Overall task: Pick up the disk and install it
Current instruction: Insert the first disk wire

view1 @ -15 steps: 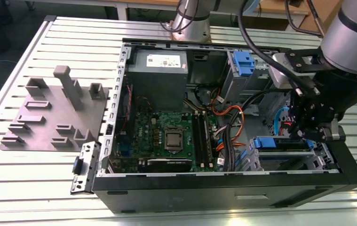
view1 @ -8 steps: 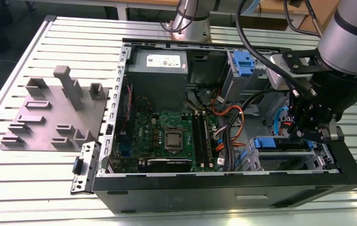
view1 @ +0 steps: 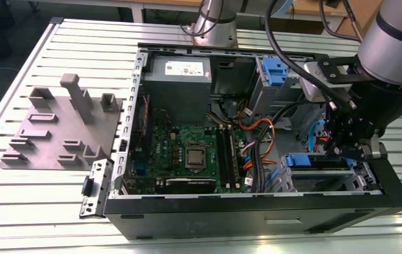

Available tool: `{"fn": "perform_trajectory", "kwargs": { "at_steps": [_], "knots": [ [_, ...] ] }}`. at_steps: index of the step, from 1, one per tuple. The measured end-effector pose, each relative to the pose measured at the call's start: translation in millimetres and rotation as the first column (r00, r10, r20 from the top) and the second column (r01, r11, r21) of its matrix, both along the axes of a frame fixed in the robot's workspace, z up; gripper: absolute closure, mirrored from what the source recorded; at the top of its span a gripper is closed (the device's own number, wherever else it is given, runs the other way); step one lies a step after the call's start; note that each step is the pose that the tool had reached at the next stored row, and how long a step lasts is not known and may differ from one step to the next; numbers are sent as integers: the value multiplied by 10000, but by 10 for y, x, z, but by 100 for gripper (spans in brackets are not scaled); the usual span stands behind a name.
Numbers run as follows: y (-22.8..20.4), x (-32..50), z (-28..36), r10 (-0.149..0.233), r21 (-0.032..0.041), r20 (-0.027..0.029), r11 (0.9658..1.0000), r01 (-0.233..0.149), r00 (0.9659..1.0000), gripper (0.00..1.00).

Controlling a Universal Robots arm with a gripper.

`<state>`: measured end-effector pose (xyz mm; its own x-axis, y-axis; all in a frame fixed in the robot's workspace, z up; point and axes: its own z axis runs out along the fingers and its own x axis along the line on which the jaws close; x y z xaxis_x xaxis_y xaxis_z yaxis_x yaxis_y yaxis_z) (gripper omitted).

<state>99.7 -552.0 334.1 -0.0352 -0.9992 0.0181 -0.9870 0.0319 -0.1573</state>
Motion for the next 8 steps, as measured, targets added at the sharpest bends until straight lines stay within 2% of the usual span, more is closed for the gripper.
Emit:
{"fn": "perform_trajectory", "kwargs": {
  "at_steps": [3,8],
  "knots": [
    [-5,-13,-6,117,-1,13,9999,-117,9999,84],
    [-12,-19,-18,165,2,89,9999,-165,9998,84]
  ]
}}
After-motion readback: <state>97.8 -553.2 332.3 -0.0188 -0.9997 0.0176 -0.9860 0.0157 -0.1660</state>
